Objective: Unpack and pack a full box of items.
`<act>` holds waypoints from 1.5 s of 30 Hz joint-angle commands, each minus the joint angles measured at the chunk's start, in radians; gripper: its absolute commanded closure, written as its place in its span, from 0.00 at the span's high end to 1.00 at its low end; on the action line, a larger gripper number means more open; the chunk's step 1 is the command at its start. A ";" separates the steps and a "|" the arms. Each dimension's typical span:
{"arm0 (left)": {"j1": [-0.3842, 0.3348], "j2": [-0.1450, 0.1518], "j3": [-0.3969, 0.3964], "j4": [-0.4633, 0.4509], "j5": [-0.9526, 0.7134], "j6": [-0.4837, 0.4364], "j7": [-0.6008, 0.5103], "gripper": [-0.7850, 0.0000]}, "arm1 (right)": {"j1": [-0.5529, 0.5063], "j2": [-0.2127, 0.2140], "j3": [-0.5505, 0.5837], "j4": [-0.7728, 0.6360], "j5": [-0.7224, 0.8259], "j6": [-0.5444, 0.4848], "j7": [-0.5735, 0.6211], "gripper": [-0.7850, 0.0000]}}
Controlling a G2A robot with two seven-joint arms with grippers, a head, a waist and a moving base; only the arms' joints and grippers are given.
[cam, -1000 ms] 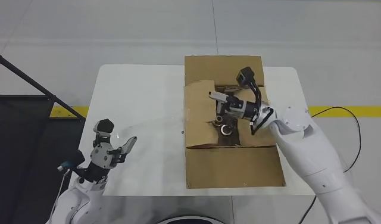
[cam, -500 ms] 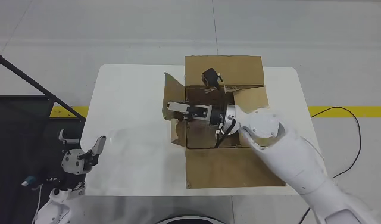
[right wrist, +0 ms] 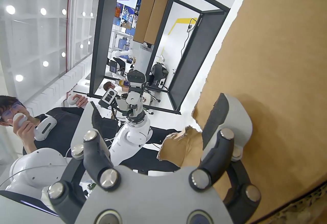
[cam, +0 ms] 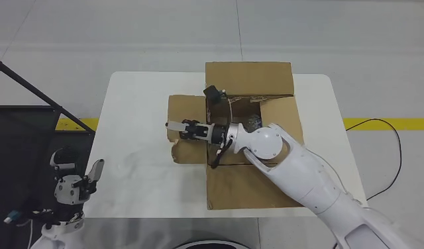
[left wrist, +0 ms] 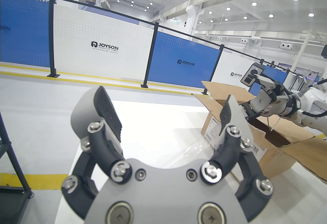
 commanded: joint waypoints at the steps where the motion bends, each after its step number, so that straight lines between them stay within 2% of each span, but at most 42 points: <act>1: -0.005 -0.001 -0.002 -0.002 -0.002 -0.006 -0.011 1.00 | -0.003 -0.003 0.006 0.004 -0.002 -0.002 0.002 1.00; 8: -0.035 -0.004 0.003 -0.016 -0.016 -0.017 -0.055 1.00 | -0.029 -0.003 0.057 0.000 0.006 -0.015 0.028 1.00; 14: -0.078 -0.005 0.003 -0.070 -0.003 -0.009 -0.116 1.00 | -0.084 0.026 0.164 -0.075 -0.010 -0.045 0.067 1.00; 21: -0.172 -0.002 0.012 -0.153 0.019 0.013 -0.254 1.00 | -0.218 0.084 0.390 -0.212 -0.024 -0.098 0.128 1.00; 26: -0.269 0.002 0.070 -0.215 0.011 -0.002 -0.392 1.00 | -0.375 0.129 0.597 -0.339 -0.021 -0.181 0.196 1.00; 31: -0.412 0.004 0.201 -0.241 0.031 -0.005 -0.568 1.00 | -0.550 0.164 0.814 -0.435 0.030 -0.311 0.274 1.00; 37: -0.618 -0.008 0.457 -0.188 0.031 0.037 -0.784 1.00 | -0.716 0.187 1.033 -0.450 0.135 -0.448 0.335 1.00; 44: -0.871 -0.039 0.711 -0.101 -0.027 0.114 -1.039 1.00 | -0.826 0.198 1.185 -0.354 0.251 -0.547 0.377 1.00; 45: -0.871 -0.039 0.711 -0.101 -0.027 0.114 -1.039 1.00 | -0.826 0.198 1.185 -0.354 0.251 -0.547 0.377 1.00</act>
